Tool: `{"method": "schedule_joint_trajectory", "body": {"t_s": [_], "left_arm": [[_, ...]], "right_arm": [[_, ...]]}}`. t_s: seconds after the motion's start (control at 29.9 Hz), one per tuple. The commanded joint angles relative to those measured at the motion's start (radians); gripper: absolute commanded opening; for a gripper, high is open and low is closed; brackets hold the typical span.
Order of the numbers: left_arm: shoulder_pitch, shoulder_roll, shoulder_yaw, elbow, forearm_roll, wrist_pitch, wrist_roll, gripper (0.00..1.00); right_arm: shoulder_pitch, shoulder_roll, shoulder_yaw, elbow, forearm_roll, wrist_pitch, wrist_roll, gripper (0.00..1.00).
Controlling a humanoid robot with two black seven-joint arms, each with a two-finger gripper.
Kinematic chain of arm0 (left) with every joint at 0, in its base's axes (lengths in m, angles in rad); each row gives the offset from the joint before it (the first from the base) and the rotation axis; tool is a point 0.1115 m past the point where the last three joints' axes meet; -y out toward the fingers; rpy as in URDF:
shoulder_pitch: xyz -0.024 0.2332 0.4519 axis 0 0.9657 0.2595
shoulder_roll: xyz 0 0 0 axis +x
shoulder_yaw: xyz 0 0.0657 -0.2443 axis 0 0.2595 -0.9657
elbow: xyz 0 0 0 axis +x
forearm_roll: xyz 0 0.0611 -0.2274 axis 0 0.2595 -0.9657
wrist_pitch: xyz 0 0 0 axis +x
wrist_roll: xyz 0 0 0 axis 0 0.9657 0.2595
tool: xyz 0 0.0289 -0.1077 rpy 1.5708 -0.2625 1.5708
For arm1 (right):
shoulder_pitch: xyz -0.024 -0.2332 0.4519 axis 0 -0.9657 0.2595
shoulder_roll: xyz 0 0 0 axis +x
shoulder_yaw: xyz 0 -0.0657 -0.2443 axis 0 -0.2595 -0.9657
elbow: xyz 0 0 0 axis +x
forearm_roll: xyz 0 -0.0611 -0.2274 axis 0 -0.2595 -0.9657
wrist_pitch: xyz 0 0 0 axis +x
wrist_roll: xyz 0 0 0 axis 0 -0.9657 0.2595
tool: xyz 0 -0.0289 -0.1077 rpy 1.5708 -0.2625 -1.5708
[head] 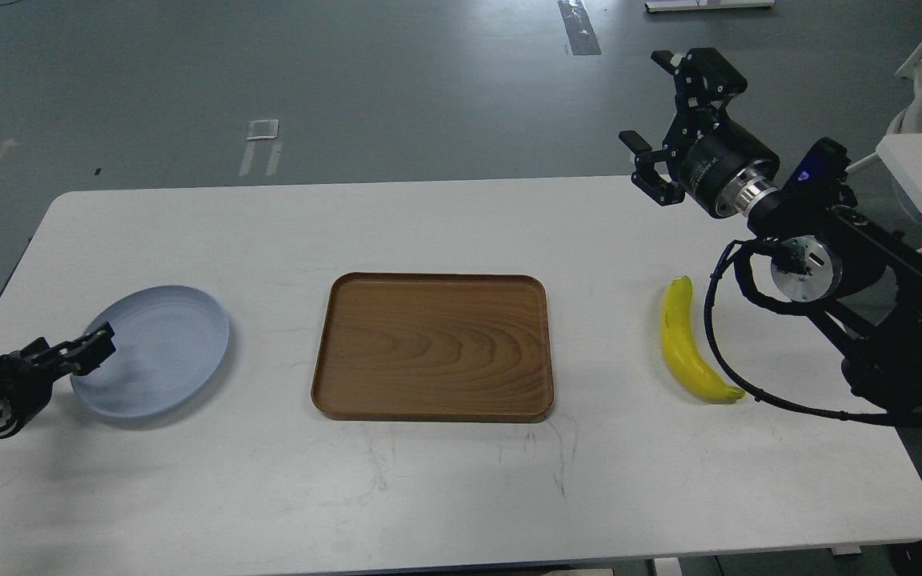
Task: Place banana on plate with both arms
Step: 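Grasp the plate rim with the left gripper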
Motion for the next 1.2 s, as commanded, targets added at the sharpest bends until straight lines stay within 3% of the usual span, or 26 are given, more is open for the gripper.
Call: {"method": "schedule_joint_trajectory", "body": {"t_s": [0.0,0.1,0.3,0.33,0.47,0.53,0.63,0.73,1.17], "left_arm": [[0.015,0.003,0.000,0.001,-0.009,-0.005,0.001,0.90],[0.024,0.005,0.000,0.001,-0.007,-0.009,-0.002,0.70],[0.036,0.008,0.000,0.001,-0.012,-0.020,-0.002,0.64],[0.035,0.011,0.000,0.001,-0.012,-0.026,-0.003,0.48],[0.035,0.006,0.000,0.018,-0.012,-0.032,-0.008,0.12],[0.036,0.005,0.000,0.020,-0.010,-0.031,-0.014,0.02],[0.038,0.005,0.000,0.018,-0.001,-0.026,-0.035,0.00],[0.038,0.005,0.003,0.018,0.002,-0.023,-0.101,0.00],[0.022,0.009,0.026,0.018,-0.001,0.006,-0.112,0.00]], "right_arm": [[-0.005,-0.005,-0.001,0.001,0.000,-0.001,0.000,1.00],[-0.008,-0.005,-0.003,0.001,0.000,-0.001,0.000,1.00],[-0.014,-0.005,-0.001,0.001,-0.001,-0.001,0.000,1.00],[-0.014,-0.007,-0.001,0.001,-0.001,-0.001,0.000,1.00],[-0.015,-0.011,-0.001,0.001,-0.001,-0.002,0.000,1.00],[-0.021,-0.011,-0.001,0.000,-0.001,-0.002,0.000,1.00],[-0.026,-0.011,-0.001,-0.001,-0.001,-0.004,0.000,1.00],[-0.028,-0.011,-0.001,-0.001,-0.001,-0.005,0.000,1.00],[-0.043,-0.013,0.002,-0.004,-0.001,-0.011,0.023,1.00]]}}
